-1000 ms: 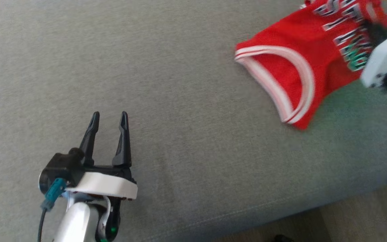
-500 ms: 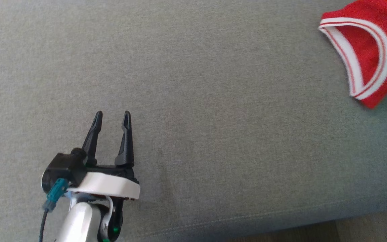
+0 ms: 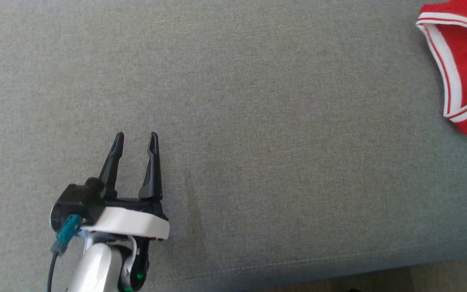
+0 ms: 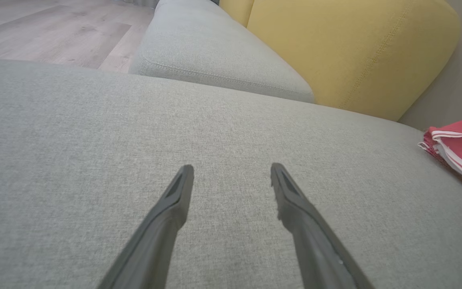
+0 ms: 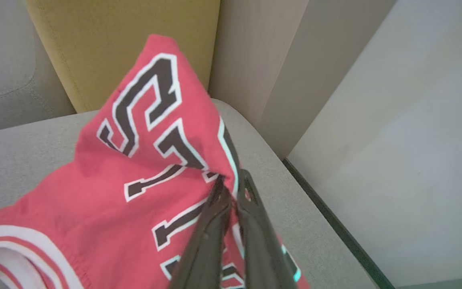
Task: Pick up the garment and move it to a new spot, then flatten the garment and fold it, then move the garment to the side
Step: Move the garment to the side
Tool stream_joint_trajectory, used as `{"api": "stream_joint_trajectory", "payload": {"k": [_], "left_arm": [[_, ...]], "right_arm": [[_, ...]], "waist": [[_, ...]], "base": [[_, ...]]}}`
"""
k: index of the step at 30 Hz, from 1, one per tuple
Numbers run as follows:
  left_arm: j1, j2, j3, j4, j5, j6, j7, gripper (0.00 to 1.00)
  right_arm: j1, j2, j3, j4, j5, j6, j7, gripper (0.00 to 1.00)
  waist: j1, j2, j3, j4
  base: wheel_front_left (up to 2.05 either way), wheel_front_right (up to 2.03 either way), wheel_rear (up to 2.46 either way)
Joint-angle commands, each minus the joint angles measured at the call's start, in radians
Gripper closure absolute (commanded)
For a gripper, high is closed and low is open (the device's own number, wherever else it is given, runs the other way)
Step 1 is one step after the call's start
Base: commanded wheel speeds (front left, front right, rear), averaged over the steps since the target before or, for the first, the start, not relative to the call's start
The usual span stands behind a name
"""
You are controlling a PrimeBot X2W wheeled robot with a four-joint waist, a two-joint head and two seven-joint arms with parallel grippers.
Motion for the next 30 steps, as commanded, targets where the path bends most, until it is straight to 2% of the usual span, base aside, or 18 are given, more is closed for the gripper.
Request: {"api": "stream_joint_trajectory", "payload": {"k": [1,4,5,7,8,21,30], "left_arm": [[-0.033,-0.004,0.027,-0.034,-0.009,-0.001,-0.012,0.00],[-0.037,-0.004,0.028,-0.032,-0.009,-0.003,-0.012,0.00],[-0.038,-0.004,0.028,-0.031,-0.009,-0.003,-0.012,0.00],[-0.040,-0.004,0.029,-0.030,-0.009,-0.003,-0.012,0.00],[-0.041,-0.004,0.029,-0.030,-0.010,-0.003,-0.012,0.00],[-0.040,-0.004,0.028,-0.018,-0.016,-0.002,-0.012,0.00],[-0.022,-0.004,0.041,-0.011,-0.022,0.004,-0.012,0.00]], "right_arm": [[-0.023,-0.027,0.003,-0.040,-0.012,-0.001,-0.004,1.00],[-0.017,-0.032,-0.014,-0.044,-0.048,-0.001,-0.011,1.00],[-0.016,-0.033,-0.018,-0.047,-0.057,-0.001,-0.014,0.92],[-0.014,-0.034,-0.024,-0.051,-0.077,-0.001,-0.020,0.37],[-0.013,-0.033,-0.026,-0.053,-0.084,-0.001,-0.022,0.00],[0.009,0.013,0.004,-0.101,-0.101,-0.001,-0.036,0.00],[0.053,0.042,0.157,-0.145,0.000,-0.001,-0.102,0.00]], "waist": [[-0.0001,0.0000,0.003,0.001],[-0.0001,0.0000,0.010,0.004],[-0.0001,0.0000,0.013,0.004],[-0.0001,0.0000,0.016,0.004],[-0.0001,0.0000,0.018,0.004],[-0.0001,0.0000,0.001,-0.002],[-0.0001,0.0000,-0.066,0.002]], "base": [[0.00,0.00,0.00],[0.00,0.00,0.00],[0.00,0.00,0.00],[0.00,0.00,0.00],[0.00,0.00,0.00],[0.00,0.00,0.00],[0.00,0.00,0.00]]}}
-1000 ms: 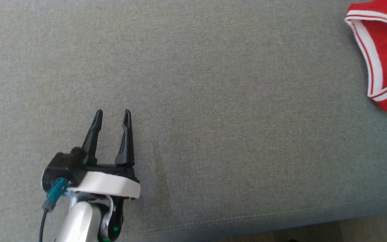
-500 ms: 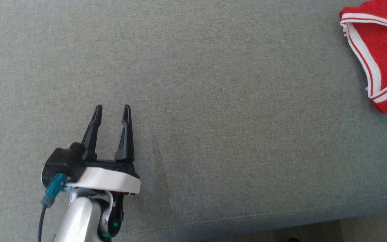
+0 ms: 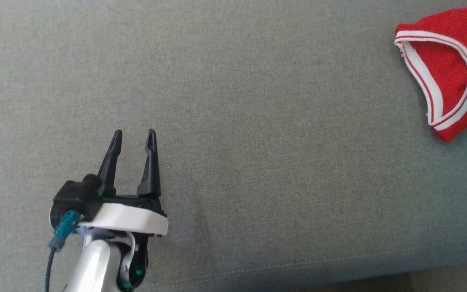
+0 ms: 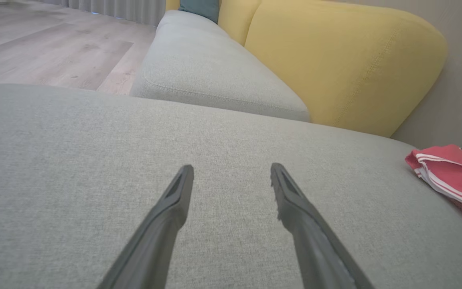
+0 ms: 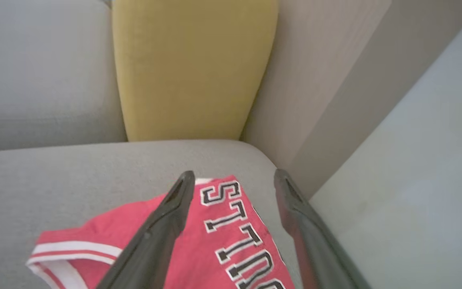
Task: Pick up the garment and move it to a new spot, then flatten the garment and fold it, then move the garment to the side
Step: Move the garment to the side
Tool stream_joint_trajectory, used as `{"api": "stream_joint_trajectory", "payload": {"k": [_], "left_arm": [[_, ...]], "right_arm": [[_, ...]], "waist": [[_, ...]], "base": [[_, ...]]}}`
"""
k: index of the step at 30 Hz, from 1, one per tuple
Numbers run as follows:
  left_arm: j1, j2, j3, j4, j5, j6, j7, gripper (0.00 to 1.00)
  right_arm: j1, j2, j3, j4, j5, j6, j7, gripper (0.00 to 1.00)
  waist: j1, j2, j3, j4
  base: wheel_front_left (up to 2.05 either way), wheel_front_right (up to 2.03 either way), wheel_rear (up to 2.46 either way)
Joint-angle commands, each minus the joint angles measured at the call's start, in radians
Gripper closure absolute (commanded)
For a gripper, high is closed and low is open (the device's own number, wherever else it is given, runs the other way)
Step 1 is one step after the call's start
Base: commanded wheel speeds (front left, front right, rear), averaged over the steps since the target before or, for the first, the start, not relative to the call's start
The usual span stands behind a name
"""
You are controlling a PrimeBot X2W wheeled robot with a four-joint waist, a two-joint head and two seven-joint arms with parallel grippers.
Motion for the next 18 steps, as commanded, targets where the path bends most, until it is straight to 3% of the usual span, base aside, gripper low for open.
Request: {"api": "stream_joint_trajectory", "payload": {"k": [1,9,18], "left_arm": [[-0.003,-0.002,0.040,-0.026,-0.012,0.005,-0.012,0.00],[0.020,-0.002,0.077,-0.010,-0.018,0.026,-0.012,0.00],[0.080,-0.002,0.090,0.011,-0.048,0.059,-0.012,0.00]], "right_arm": [[-0.006,-0.006,0.055,-0.048,0.040,-0.001,-0.040,0.00],[0.085,0.025,0.238,-0.077,0.194,-0.001,-0.209,0.00],[0.338,0.174,0.330,-0.173,0.288,-0.001,-0.379,0.00]], "waist": [[0.0000,0.0000,-0.030,0.004],[0.0000,0.0000,-0.143,0.030],[0.0000,0.0000,-0.285,0.072]], "base": [[0.00,0.00,0.00],[0.00,0.00,0.00],[0.00,0.00,0.00]]}}
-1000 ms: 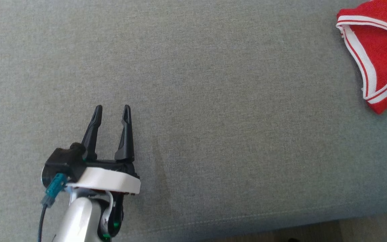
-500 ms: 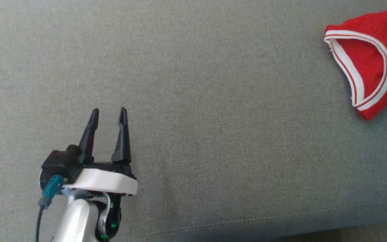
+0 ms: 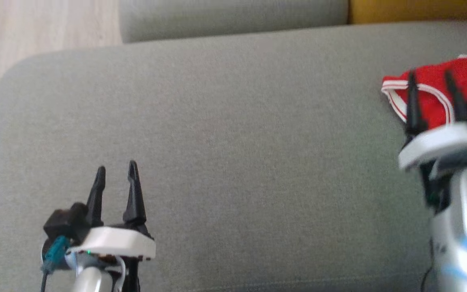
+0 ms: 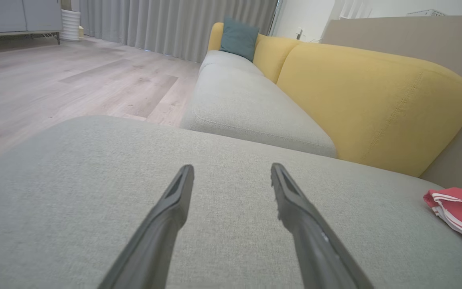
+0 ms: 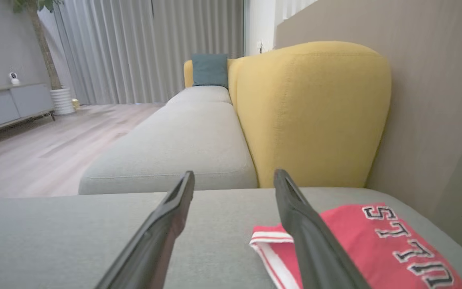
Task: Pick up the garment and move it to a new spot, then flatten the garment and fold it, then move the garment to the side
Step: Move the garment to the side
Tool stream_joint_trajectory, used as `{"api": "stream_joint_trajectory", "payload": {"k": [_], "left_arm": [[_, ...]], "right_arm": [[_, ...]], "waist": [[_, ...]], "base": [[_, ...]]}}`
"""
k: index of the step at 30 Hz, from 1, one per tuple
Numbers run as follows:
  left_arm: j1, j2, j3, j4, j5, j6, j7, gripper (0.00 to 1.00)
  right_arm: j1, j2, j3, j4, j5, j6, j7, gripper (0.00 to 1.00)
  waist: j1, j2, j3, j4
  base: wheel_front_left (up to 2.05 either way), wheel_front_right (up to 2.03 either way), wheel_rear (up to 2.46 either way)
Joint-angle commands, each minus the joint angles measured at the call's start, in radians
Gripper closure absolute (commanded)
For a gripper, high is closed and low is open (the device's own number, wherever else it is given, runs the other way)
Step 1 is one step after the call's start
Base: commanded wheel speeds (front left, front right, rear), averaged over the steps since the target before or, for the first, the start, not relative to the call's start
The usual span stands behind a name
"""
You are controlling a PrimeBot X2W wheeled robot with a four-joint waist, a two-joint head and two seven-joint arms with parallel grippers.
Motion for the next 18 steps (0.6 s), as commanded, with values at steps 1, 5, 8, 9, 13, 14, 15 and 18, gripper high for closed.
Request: {"api": "stream_joint_trajectory", "payload": {"k": [1,5,8,9,13,14,15,18], "left_arm": [[-0.011,0.000,0.033,-0.023,0.001,0.006,-0.012,0.00],[0.020,0.001,0.041,-0.004,0.016,0.015,-0.012,0.00],[0.032,0.002,0.039,0.014,0.025,0.013,-0.012,0.00],[0.035,0.002,0.037,0.021,0.027,0.013,-0.012,0.00],[0.042,0.002,0.029,0.044,0.033,0.005,-0.012,0.00],[0.042,0.002,0.028,0.049,0.033,0.003,-0.012,0.00],[0.042,0.002,0.027,0.053,0.034,0.001,-0.012,0.00],[0.042,0.002,0.025,0.060,0.036,-0.002,-0.012,0.00]], "right_arm": [[0.006,0.014,0.029,-0.055,0.012,-0.001,-0.021,0.00],[0.126,0.048,0.073,-0.125,0.007,-0.001,-0.063,0.00],[0.205,0.056,0.106,-0.175,0.026,-0.001,-0.086,0.00],[0.229,0.057,0.118,-0.188,0.049,-0.001,-0.094,0.00],[0.307,0.057,0.134,-0.220,0.099,-0.001,-0.133,0.00],[0.324,0.057,0.136,-0.223,0.104,-0.001,-0.140,0.00],[0.338,0.057,0.139,-0.225,0.110,-0.001,-0.148,0.00],[0.375,0.057,0.146,-0.218,0.110,-0.001,-0.163,0.00]], "waist": [[0.0000,-0.0001,-0.047,0.024],[0.0000,-0.0001,-0.080,0.036],[0.0000,-0.0001,-0.091,0.046],[0.0000,-0.0001,-0.094,0.050],[0.0000,-0.0001,-0.103,0.062],[0.0000,-0.0001,-0.104,0.063],[0.0000,-0.0001,-0.105,0.065],[0.0000,-0.0001,-0.106,0.067]], "base": [[0.00,0.00,0.00],[0.00,0.00,0.00],[0.00,0.00,0.00],[0.00,0.00,0.00],[0.00,0.00,0.00],[0.00,0.00,0.00],[0.00,0.00,0.00],[0.00,0.00,0.00]]}}
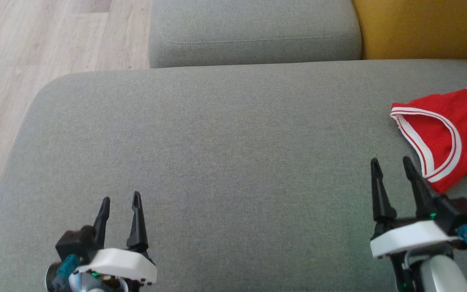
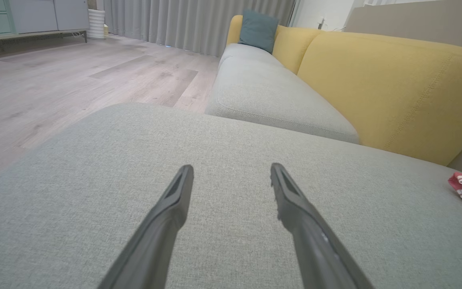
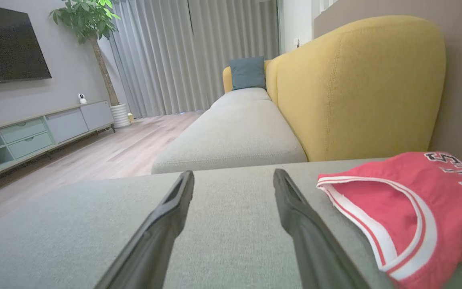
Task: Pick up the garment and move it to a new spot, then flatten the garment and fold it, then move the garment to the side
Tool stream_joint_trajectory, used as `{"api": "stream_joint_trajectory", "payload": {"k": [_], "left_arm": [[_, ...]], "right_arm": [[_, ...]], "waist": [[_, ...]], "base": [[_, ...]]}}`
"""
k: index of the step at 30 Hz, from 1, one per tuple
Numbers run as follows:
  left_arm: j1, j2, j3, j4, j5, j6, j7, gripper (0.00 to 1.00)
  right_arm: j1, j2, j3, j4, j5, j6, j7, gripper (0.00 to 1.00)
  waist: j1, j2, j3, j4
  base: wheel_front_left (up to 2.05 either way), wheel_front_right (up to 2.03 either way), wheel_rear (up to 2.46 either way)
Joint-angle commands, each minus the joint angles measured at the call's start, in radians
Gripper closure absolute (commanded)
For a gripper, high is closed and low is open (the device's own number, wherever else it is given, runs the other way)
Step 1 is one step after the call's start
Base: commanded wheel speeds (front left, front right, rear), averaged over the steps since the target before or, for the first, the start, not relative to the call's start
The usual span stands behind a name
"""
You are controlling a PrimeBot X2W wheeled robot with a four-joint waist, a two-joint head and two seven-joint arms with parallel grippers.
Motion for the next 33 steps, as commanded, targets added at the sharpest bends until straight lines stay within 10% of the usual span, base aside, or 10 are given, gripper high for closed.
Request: {"api": "stream_joint_trajectory", "payload": {"k": [1,29,30,33], "left_arm": [[-0.027,0.001,0.025,-0.028,0.010,-0.002,-0.012,0.00],[-0.045,0.000,-0.005,-0.013,0.022,-0.007,-0.012,0.00],[-0.001,0.000,-0.032,0.022,0.010,-0.009,0.000,1.00],[0.011,-0.001,-0.032,0.066,0.008,-0.009,0.003,1.00]], "right_arm": [[-0.021,-0.004,0.027,-0.030,-0.003,-0.001,-0.016,0.00],[-0.021,-0.004,0.038,0.029,-0.019,-0.001,-0.034,0.00],[0.017,0.000,0.012,0.060,-0.012,0.000,-0.029,1.00],[0.030,0.001,0.013,0.105,-0.009,0.000,-0.028,1.00]], "waist": [[0.0001,-0.0001,0.000,0.000],[0.0001,-0.0001,-0.001,-0.003],[0.0001,-0.0001,-0.001,-0.003],[0.0001,-0.0001,-0.001,-0.003]], "base": [[0.00,0.00,0.00],[0.00,0.00,0.00],[0.00,0.00,0.00],[0.00,0.00,0.00]]}}
